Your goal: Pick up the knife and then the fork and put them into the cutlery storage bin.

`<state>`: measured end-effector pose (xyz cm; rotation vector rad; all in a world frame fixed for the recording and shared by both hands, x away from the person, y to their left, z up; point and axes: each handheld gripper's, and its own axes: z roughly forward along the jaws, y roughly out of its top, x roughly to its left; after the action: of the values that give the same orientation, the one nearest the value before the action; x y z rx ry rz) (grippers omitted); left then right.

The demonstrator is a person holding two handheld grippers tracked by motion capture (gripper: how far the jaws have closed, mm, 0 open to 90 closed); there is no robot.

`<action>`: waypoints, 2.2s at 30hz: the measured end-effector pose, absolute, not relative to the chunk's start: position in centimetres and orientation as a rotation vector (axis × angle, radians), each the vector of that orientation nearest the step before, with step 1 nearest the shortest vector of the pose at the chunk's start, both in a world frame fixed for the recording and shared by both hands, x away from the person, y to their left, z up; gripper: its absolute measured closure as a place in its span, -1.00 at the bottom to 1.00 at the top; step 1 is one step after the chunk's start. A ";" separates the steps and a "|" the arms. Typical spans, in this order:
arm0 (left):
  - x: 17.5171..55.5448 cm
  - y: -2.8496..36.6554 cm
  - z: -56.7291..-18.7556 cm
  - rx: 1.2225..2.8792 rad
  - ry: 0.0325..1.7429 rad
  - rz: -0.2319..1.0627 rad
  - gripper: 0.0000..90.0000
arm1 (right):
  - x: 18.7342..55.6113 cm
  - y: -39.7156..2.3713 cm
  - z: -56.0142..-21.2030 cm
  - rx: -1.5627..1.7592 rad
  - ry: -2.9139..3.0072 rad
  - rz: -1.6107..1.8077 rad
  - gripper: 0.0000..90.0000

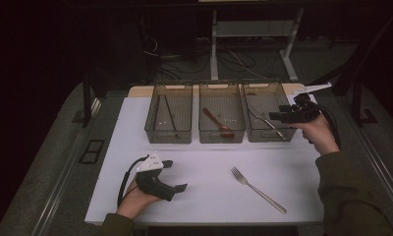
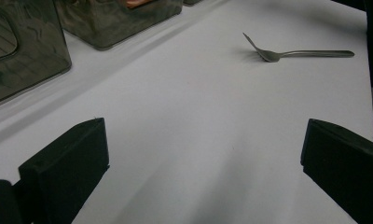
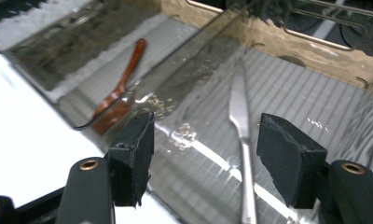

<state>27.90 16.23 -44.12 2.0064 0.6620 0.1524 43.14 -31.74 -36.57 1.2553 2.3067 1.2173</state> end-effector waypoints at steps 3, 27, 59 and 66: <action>27.9 16.2 -44.1 2.005 0.662 0.153 -1.00 | 41.9 -31.8 -36.6 1.224 2.291 1.277 -0.20; 27.8 16.3 -44.0 2.011 0.657 0.152 -1.00 | 35.6 -31.2 -37.3 1.080 2.332 1.463 -0.23; 27.7 16.3 -43.8 2.006 0.656 0.168 -1.00 | 29.4 -30.5 -41.3 1.048 2.419 1.444 -0.27; 27.6 16.3 -43.8 2.011 0.653 0.169 -1.00 | 28.9 -29.6 -41.6 1.041 2.471 1.371 -0.26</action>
<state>27.63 16.26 -43.83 2.0108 0.6535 0.1685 28.94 -29.61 -41.56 1.0407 2.4710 1.3713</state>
